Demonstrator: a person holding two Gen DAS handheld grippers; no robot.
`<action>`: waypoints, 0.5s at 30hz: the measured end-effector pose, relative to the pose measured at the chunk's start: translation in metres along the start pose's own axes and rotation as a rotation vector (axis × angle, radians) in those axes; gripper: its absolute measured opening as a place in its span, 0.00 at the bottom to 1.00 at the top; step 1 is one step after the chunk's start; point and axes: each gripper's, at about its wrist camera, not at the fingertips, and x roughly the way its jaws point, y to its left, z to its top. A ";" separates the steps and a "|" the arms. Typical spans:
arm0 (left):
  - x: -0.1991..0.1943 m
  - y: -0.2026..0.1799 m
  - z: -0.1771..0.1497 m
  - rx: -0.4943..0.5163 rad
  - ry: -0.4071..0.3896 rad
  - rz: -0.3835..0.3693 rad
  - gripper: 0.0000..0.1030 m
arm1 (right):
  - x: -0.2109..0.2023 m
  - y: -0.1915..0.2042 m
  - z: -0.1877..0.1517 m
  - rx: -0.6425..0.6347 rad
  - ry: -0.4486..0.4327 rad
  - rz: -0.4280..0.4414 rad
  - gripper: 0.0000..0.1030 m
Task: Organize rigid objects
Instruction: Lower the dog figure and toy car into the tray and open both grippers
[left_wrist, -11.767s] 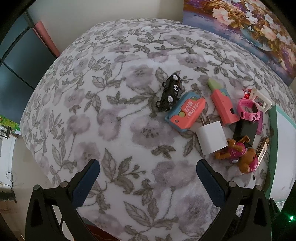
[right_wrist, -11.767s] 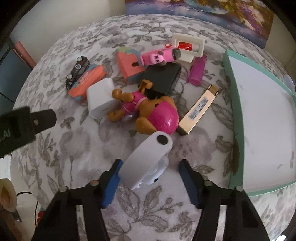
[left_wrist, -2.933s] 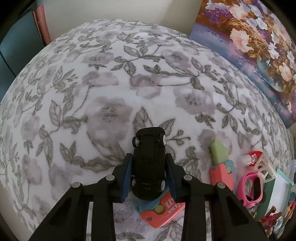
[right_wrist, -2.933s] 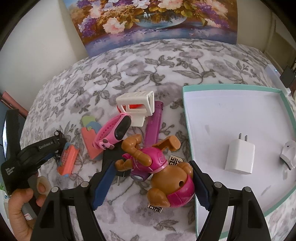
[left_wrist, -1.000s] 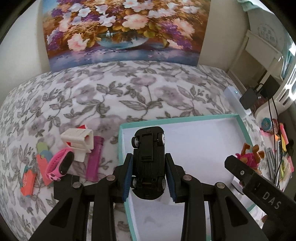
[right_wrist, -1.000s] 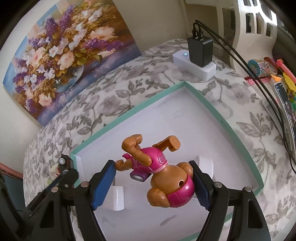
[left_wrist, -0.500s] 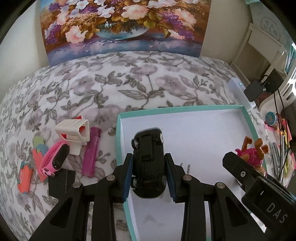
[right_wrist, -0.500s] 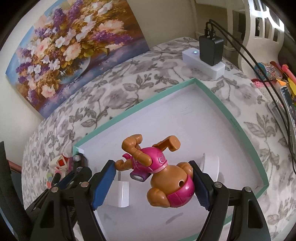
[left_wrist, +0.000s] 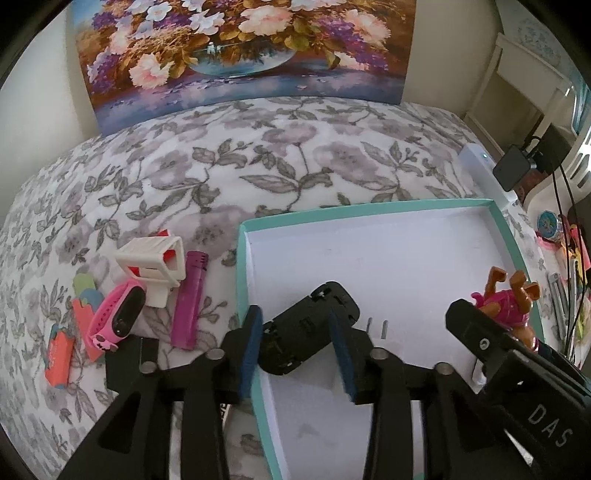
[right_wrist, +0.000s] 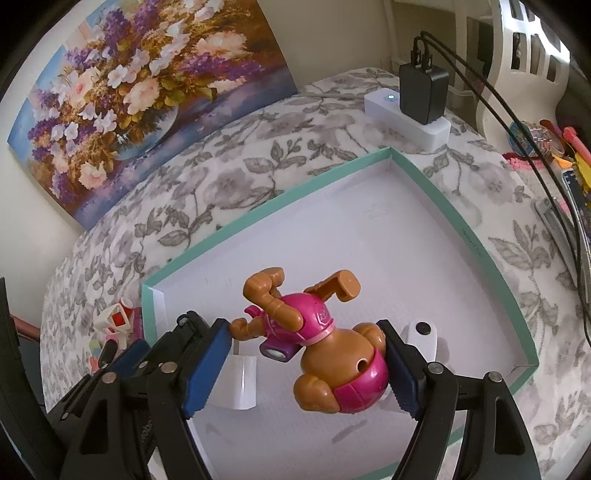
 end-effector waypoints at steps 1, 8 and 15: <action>-0.001 0.001 0.000 -0.007 0.000 -0.002 0.48 | -0.001 0.000 0.000 -0.001 -0.001 -0.003 0.79; -0.009 0.010 0.004 -0.037 -0.008 0.001 0.60 | -0.009 0.002 0.003 -0.006 -0.022 -0.016 0.85; -0.015 0.019 0.006 -0.065 -0.018 0.008 0.71 | -0.014 -0.002 0.005 0.002 -0.047 -0.021 0.97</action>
